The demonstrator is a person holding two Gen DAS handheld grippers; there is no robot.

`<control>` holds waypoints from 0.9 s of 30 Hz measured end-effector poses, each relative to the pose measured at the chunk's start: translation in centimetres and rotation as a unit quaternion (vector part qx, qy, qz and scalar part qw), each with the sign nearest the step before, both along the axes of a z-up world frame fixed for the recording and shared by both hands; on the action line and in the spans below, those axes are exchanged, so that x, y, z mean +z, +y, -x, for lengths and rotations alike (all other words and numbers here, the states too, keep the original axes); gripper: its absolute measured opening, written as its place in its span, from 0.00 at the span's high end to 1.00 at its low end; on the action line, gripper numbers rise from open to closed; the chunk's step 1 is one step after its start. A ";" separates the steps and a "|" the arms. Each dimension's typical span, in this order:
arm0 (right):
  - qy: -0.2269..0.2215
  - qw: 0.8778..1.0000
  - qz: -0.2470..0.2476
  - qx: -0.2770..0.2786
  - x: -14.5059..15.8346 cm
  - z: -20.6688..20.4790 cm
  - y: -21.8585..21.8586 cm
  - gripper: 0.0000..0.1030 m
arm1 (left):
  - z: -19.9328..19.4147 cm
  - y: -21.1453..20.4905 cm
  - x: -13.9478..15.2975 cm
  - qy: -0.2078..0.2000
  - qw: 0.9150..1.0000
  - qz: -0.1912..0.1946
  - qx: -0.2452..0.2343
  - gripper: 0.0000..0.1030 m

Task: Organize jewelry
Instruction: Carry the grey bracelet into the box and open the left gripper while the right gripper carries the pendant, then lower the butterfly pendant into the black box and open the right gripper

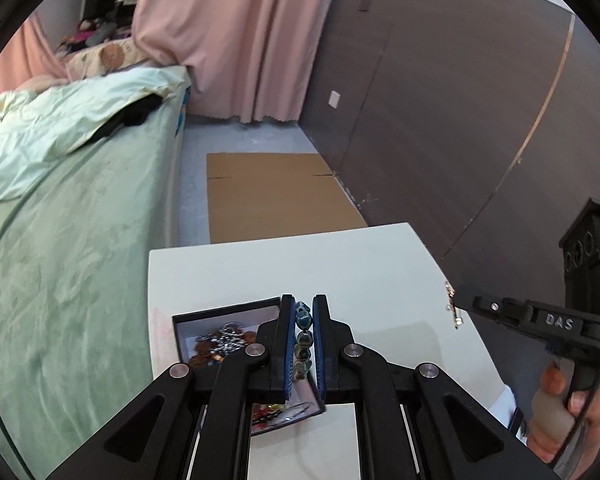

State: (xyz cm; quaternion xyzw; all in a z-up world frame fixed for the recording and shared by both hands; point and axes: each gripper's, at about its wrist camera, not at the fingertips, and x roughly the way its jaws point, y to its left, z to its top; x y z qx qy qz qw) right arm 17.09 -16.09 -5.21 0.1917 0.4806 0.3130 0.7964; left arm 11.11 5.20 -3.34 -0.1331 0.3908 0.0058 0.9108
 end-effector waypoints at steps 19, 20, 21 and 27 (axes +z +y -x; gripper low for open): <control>0.006 1.000 -0.001 0.019 -0.3 0.0 1.7 0.99 | -3.0 2.2 -4.9 0.079 0.993 0.090 0.018 0.84; 0.004 1.000 -0.002 0.023 -0.3 0.1 1.9 0.99 | -2.7 2.4 -4.7 0.076 0.993 0.089 0.020 0.71; 0.003 1.000 -0.004 0.026 -0.2 0.3 2.1 0.99 | -2.4 2.4 -4.4 0.072 0.993 0.089 0.022 0.53; -0.005 0.999 -0.018 0.050 0.1 1.2 4.0 0.99 | -0.1 3.6 -2.7 0.039 0.995 0.082 0.050 0.27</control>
